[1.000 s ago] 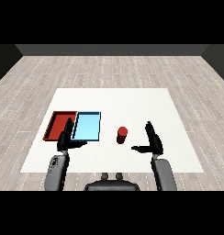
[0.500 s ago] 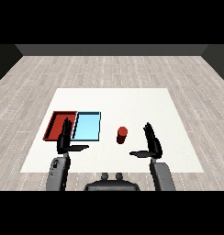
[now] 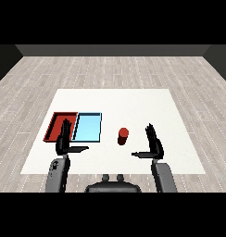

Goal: Pick the red can and put it in the red box

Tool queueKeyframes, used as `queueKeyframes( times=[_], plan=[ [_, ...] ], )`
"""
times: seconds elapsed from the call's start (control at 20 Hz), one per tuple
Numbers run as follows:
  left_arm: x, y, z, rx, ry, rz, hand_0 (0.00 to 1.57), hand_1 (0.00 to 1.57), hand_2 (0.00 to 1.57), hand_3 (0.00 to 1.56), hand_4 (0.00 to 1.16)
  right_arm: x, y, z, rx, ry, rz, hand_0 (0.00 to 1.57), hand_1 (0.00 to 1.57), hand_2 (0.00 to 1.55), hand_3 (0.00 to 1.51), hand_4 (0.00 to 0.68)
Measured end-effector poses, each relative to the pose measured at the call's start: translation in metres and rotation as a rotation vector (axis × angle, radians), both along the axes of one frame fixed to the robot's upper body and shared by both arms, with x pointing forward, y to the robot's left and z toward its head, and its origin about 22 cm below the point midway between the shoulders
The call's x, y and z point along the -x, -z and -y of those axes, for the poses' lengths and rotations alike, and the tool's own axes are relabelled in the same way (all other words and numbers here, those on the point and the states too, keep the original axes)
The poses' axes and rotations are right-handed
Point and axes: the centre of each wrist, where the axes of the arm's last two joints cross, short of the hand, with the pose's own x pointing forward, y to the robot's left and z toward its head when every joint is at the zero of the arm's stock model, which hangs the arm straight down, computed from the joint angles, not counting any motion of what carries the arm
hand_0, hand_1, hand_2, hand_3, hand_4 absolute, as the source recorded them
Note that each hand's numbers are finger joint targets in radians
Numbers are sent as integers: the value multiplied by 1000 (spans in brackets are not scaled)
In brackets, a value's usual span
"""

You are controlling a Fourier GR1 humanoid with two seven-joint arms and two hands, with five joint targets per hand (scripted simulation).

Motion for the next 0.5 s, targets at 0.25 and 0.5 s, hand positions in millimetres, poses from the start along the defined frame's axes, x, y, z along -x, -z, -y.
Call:
queueKeyframes(
  times=[0.25,0.5],
  plan=[
    [1,0,0,-8,5,4,0,0,0,0,0,-3,8,-9,-14,1,-15,0,0,0,0,0],
    [-4,2,3,-6,3,3,0,0,0,0,0,-12,17,-7,-31,-3,-17,0,0,0,0,0]
  ],
)
